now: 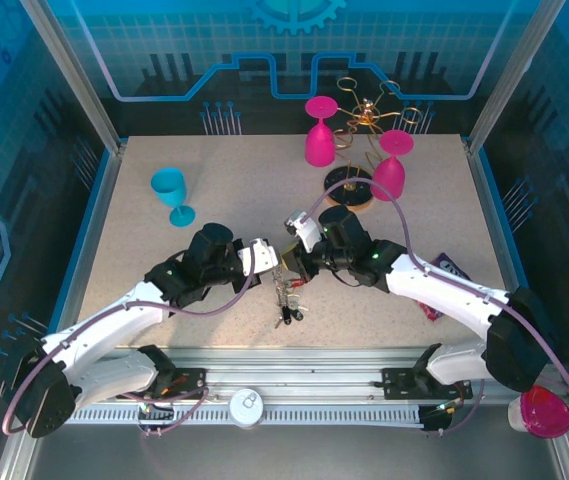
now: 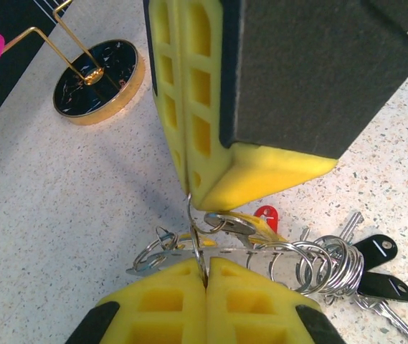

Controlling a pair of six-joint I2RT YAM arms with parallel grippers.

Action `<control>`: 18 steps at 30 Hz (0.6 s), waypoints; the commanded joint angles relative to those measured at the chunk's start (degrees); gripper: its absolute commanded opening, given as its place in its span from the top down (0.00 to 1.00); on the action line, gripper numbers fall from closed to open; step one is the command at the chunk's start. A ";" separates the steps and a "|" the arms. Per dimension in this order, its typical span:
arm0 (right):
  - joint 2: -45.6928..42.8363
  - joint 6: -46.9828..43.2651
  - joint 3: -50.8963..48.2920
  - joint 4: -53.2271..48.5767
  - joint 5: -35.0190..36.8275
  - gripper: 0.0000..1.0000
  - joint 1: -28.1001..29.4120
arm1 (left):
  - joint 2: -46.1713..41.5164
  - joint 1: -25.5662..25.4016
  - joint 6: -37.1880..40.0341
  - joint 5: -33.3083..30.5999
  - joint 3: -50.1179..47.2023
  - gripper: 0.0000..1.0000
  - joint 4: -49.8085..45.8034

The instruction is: Put the keys on the keyring

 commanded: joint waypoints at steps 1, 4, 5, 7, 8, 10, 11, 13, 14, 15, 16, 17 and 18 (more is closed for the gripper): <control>1.41 1.31 2.09 1.09 5.05 1.00 0.10 | -1.92 -1.48 1.14 4.61 -0.98 1.00 1.98; 1.59 1.67 2.51 1.00 5.13 1.00 0.26 | -2.18 -1.48 1.23 5.29 -1.09 1.00 2.12; 1.63 1.76 2.60 0.92 5.30 1.00 0.29 | -2.27 -1.48 1.31 5.35 -1.15 1.00 2.18; 1.65 1.83 2.78 0.82 5.48 1.00 0.39 | -2.37 -1.47 1.33 5.28 -1.31 1.00 2.42; 1.64 1.85 2.86 0.83 5.44 1.00 0.41 | -2.37 -1.47 1.41 5.22 -1.40 1.00 2.53; 1.77 1.86 3.06 0.78 5.37 1.00 0.63 | -2.55 -1.45 1.42 5.01 -1.52 1.00 3.00; 1.78 1.85 3.19 0.65 5.19 1.00 0.66 | -2.61 -1.45 1.40 4.89 -1.67 1.00 3.23; 1.87 1.94 3.34 0.56 5.22 1.00 0.74 | -2.72 -1.45 1.42 4.59 -1.85 1.00 3.59; 1.83 2.06 3.40 0.54 5.15 1.00 0.74 | -2.72 -1.47 1.46 4.46 -1.94 1.00 3.81; 1.93 2.03 3.56 0.48 5.15 1.00 0.67 | -2.77 -1.47 1.42 4.19 -2.02 1.00 3.99; 2.13 1.98 3.62 0.34 5.17 1.00 0.75 | -2.82 -1.47 1.48 4.00 -2.07 1.00 4.17; 2.14 2.12 3.66 0.29 5.15 1.00 0.72 | -2.81 -1.46 1.62 3.86 -2.23 1.00 4.19; 2.19 2.19 3.66 0.33 5.24 1.00 0.75 | -2.85 -1.43 1.60 3.56 -2.23 1.00 4.25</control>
